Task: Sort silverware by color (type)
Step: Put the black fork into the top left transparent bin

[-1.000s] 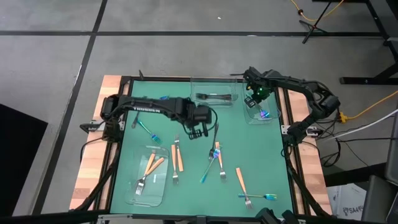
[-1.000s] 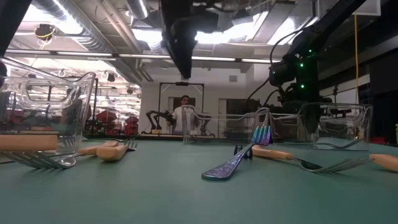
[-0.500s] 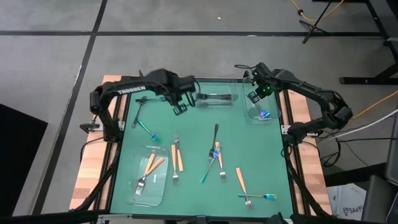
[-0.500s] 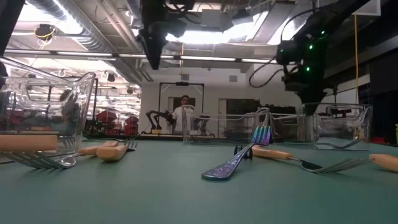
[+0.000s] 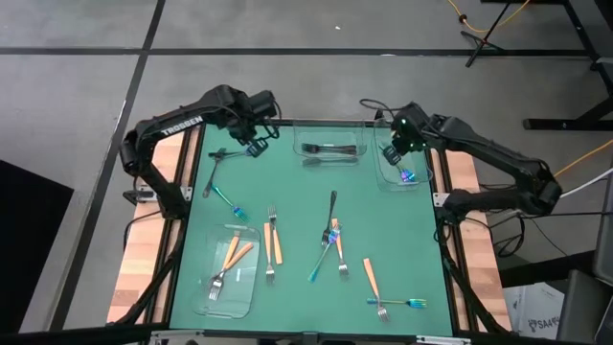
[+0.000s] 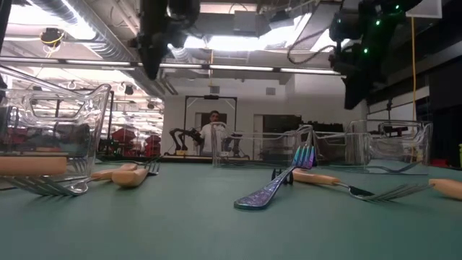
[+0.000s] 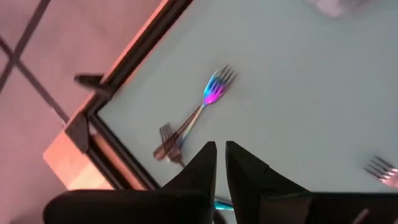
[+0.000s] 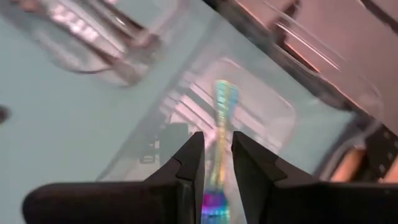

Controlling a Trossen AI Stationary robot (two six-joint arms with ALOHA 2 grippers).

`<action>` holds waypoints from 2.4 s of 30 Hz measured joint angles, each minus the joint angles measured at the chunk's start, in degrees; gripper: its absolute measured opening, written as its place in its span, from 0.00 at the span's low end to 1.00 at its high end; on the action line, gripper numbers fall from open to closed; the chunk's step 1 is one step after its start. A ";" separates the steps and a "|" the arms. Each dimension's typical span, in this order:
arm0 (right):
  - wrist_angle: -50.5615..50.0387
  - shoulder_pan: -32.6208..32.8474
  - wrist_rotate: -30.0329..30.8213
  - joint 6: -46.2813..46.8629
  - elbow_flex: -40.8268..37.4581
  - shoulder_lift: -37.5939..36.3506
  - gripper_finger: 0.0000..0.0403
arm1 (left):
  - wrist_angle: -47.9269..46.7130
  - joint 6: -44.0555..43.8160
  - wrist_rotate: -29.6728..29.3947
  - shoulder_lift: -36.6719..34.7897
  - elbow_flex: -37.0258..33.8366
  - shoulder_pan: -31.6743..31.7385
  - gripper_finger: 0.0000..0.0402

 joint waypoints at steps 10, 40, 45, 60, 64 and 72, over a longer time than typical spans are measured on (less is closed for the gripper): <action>5.08 13.33 0.00 1.46 0.00 -0.30 0.18 | 2.63 -3.19 1.08 -1.96 -16.89 5.97 0.07; 8.72 22.71 0.13 1.61 0.00 -0.28 0.18 | 25.05 -9.95 6.55 -1.90 -47.48 16.62 0.08; 8.70 22.66 0.12 1.61 0.00 -0.28 0.18 | 26.04 -8.94 6.52 -1.90 -47.90 17.70 0.18; 8.56 22.66 0.07 1.61 0.00 -0.28 0.18 | 30.81 -8.85 5.45 -1.92 -49.67 17.69 0.28; 8.55 22.66 0.07 1.59 0.00 -0.28 0.18 | 32.14 -8.79 5.38 -2.14 -51.18 17.66 0.28; 8.57 22.66 0.07 1.59 0.00 -0.28 0.18 | 32.17 -8.69 5.07 -2.01 -50.90 17.66 0.22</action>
